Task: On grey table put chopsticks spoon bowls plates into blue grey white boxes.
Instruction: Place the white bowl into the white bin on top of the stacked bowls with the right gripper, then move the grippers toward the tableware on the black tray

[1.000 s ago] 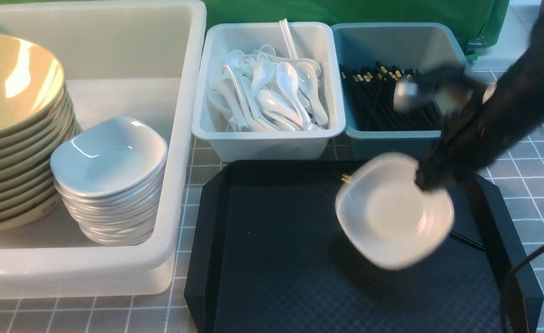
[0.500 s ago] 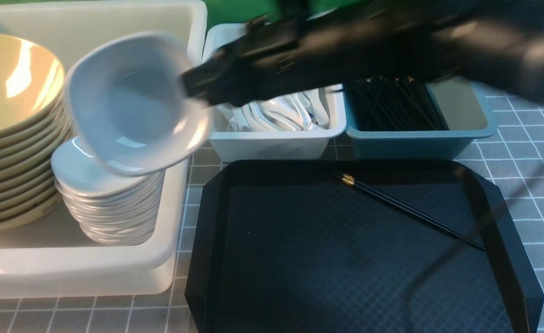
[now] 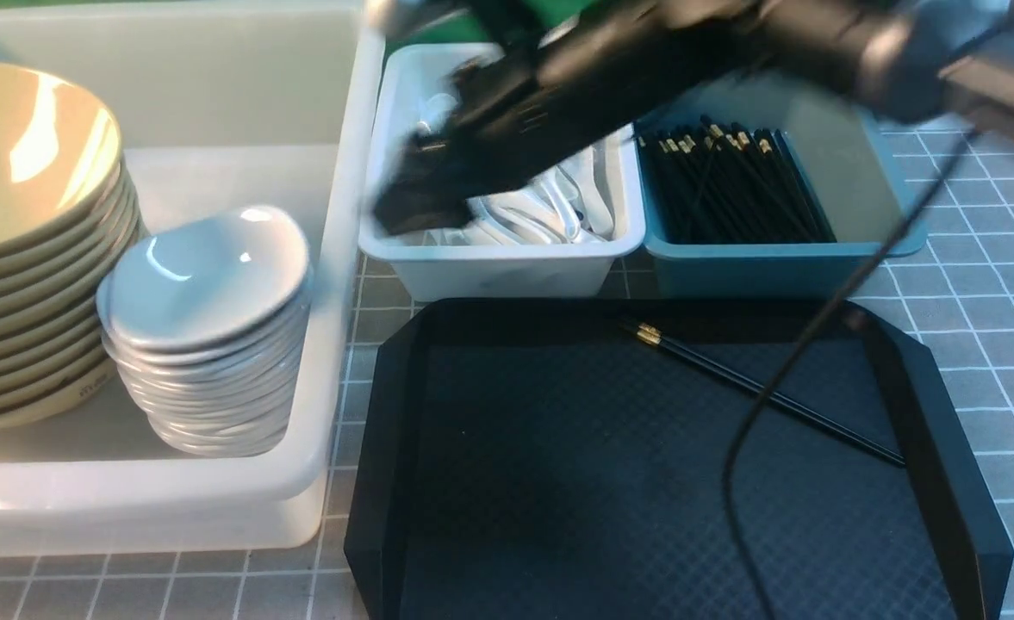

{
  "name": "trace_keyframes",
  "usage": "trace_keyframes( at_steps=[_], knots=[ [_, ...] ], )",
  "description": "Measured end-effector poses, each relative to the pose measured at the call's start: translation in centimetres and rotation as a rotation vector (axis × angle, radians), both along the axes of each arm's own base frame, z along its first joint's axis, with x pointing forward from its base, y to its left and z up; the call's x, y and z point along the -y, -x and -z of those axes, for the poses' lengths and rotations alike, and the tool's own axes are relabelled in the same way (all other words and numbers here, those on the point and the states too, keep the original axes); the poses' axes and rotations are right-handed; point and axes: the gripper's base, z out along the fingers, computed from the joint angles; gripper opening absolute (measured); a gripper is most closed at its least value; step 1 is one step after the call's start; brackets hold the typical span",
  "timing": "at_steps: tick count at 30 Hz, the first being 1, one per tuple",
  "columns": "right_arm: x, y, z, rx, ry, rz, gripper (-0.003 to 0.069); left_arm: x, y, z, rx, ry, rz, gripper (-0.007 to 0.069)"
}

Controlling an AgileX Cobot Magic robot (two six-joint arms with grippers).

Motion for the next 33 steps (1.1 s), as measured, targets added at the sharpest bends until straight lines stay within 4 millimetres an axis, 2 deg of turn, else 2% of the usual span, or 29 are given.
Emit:
trace_keyframes(
  at_steps=[1,2,3,5,6,8,10,11,12,14,20,23,24,28,33],
  knots=[
    [0.3,0.1,-0.1,0.0,0.022,0.005,0.0516,0.0,0.0,0.0,0.0,0.0,0.0,-0.0008],
    [2.6,0.5,0.0,-0.016,0.166,0.046,0.051,0.0,0.0,0.0,0.003,0.0,0.0,-0.0008],
    [4.0,0.6,0.4,-0.033,0.229,0.079,0.0507,0.0,0.0,0.0,0.004,0.0,0.0,-0.0008],
    [7.0,0.7,3.5,-0.13,0.344,0.153,0.0505,0.0,0.0,-0.1,0.006,0.0,-0.001,-0.0008],
    [7.5,0.6,4.2,-0.148,0.358,0.165,0.0504,0.0,0.0,-0.1,0.006,0.0,-0.001,-0.0008],
    [10.4,0.5,8.6,-0.217,0.416,0.237,0.0503,0.0,0.0,-0.1,0.007,0.0,-0.001,-0.0008],
    [12.4,0.7,12.4,-0.239,0.433,0.292,0.0503,0.0,0.0,-0.1,0.007,-0.001,-0.001,-0.0008],
    [12.8,0.7,13.1,-0.237,0.432,0.305,0.0503,0.0,0.0,-0.1,0.007,-0.001,-0.001,-0.0008],
    [12.9,0.7,13.3,-0.235,0.431,0.308,0.0503,0.0,0.0,-0.1,0.007,-0.001,-0.001,-0.0008],
    [13.4,0.6,14.9,-0.188,0.422,0.312,0.0503,0.0,0.0,-0.1,0.007,-0.002,-0.001,-0.0008],
    [13.1,-0.5,16.7,-0.107,0.403,0.291,0.0477,0.0,0.0,-0.1,0.007,-0.003,-0.002,-0.0008],
    [12.8,-0.6,17.2,-0.118,0.403,0.28,0.04,0.0,0.0,-0.1,0.007,-0.003,-0.002,-0.0008],
    [12.4,-0.5,17.2,-0.118,0.402,0.271,0.0312,0.0,0.0,-0.1,0.007,-0.003,-0.002,-0.0008],
    [11.2,-0.1,17.1,-0.102,0.418,0.22,0.0122,0.0,0.0,-0.1,0.007,-0.003,-0.002,-0.0008],
    [9.3,1.1,16.2,-0.087,0.428,0.144,0.0123,0.0,0.0,-0.1,0.007,-0.003,-0.002,-0.0008]
  ],
)
